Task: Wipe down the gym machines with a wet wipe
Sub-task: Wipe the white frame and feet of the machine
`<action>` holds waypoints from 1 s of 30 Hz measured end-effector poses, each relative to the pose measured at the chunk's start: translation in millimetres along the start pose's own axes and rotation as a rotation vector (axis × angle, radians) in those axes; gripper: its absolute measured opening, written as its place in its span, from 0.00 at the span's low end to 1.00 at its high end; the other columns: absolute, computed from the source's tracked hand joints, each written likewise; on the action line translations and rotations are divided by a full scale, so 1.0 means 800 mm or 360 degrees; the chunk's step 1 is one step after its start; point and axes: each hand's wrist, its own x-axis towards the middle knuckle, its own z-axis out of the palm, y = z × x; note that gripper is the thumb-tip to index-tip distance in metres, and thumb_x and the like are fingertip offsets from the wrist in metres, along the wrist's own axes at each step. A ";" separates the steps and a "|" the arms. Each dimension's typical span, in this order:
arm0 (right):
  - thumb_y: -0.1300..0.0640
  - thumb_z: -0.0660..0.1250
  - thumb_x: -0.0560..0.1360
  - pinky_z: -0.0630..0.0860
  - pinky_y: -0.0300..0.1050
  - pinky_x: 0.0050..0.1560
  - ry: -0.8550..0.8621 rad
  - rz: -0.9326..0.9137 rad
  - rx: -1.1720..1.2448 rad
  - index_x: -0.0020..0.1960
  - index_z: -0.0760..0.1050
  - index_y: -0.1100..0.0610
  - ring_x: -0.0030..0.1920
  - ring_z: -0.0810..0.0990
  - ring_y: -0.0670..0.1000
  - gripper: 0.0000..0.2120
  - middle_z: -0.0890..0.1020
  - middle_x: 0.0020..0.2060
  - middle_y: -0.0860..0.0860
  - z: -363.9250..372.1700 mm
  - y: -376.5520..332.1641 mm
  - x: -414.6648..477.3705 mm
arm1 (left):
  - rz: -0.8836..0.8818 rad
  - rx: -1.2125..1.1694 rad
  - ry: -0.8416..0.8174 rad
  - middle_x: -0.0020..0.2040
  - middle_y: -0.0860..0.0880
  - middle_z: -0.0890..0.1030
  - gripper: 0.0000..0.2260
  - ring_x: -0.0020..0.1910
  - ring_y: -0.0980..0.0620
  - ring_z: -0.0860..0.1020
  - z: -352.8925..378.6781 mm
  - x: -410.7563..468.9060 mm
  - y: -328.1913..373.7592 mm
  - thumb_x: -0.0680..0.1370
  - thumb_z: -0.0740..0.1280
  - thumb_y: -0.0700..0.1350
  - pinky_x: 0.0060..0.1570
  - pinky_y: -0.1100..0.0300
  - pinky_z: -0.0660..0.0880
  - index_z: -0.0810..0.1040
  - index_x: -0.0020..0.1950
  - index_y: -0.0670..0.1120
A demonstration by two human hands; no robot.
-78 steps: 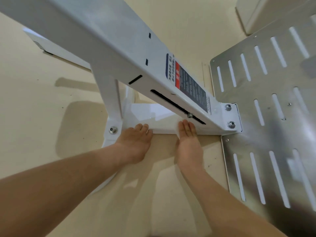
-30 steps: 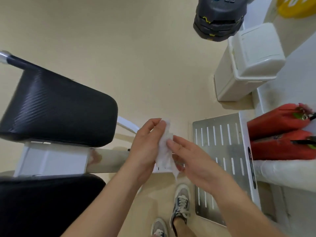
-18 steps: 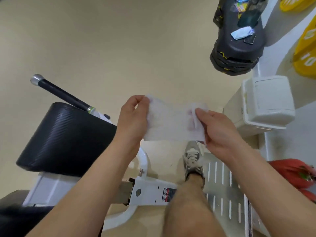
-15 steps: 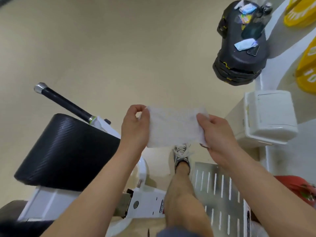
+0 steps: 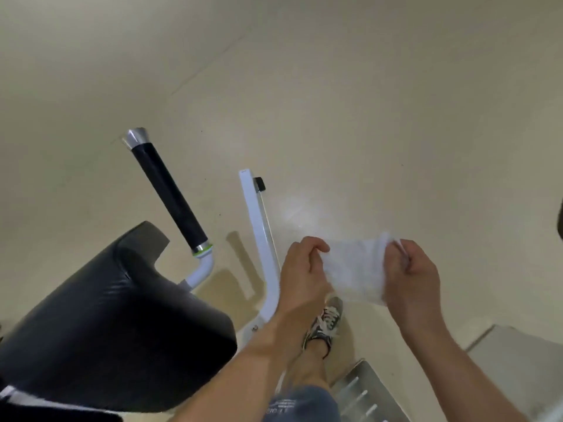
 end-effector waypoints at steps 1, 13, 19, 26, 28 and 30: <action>0.55 0.57 0.80 0.61 0.43 0.31 -0.0052 -0.0008 -0.0043 0.34 0.63 0.49 0.28 0.64 0.45 0.16 0.65 0.27 0.47 0.005 0.001 0.015 | -0.0092 -0.0042 0.0060 0.49 0.51 0.74 0.14 0.42 0.63 0.72 0.003 0.012 0.000 0.82 0.54 0.38 0.43 0.72 0.68 0.76 0.50 0.51; 0.72 0.53 0.73 0.69 0.33 0.30 -0.1264 -0.0290 -0.0385 0.58 0.67 0.41 0.34 0.79 0.46 0.28 0.78 0.39 0.52 0.083 -0.044 0.156 | -0.0612 0.0294 0.0545 0.53 0.52 0.75 0.17 0.49 0.53 0.75 -0.010 0.097 -0.077 0.79 0.60 0.38 0.47 0.67 0.66 0.77 0.66 0.47; 0.74 0.50 0.72 0.67 0.33 0.23 -0.1669 -0.0503 -0.0658 0.46 0.71 0.48 0.28 0.78 0.42 0.22 0.78 0.45 0.53 0.161 -0.003 0.232 | -0.0759 0.0358 0.0803 0.59 0.44 0.76 0.18 0.56 0.46 0.76 0.022 0.137 -0.144 0.80 0.58 0.36 0.48 0.67 0.64 0.73 0.70 0.43; 0.69 0.57 0.71 0.73 0.45 0.34 -0.1740 -0.0139 -0.0507 0.45 0.72 0.49 0.35 0.81 0.56 0.15 0.83 0.41 0.55 0.275 0.093 0.286 | -0.0838 0.0720 0.0645 0.56 0.42 0.73 0.16 0.49 0.41 0.75 0.050 0.194 -0.261 0.79 0.57 0.37 0.47 0.53 0.71 0.70 0.66 0.40; 0.68 0.59 0.70 0.73 0.45 0.36 -0.1733 0.0047 -0.0432 0.47 0.73 0.52 0.30 0.75 0.52 0.13 0.84 0.41 0.57 0.319 0.112 0.299 | -0.0825 0.0761 0.0614 0.54 0.42 0.72 0.15 0.46 0.41 0.74 0.048 0.224 -0.302 0.78 0.57 0.37 0.45 0.52 0.71 0.70 0.64 0.39; 0.68 0.60 0.72 0.73 0.44 0.37 -0.1760 0.0202 -0.0381 0.48 0.73 0.54 0.28 0.72 0.51 0.11 0.84 0.43 0.59 0.363 0.134 0.315 | -0.0794 0.0825 0.0592 0.56 0.42 0.71 0.16 0.50 0.41 0.73 0.045 0.254 -0.343 0.78 0.57 0.37 0.48 0.54 0.70 0.69 0.66 0.39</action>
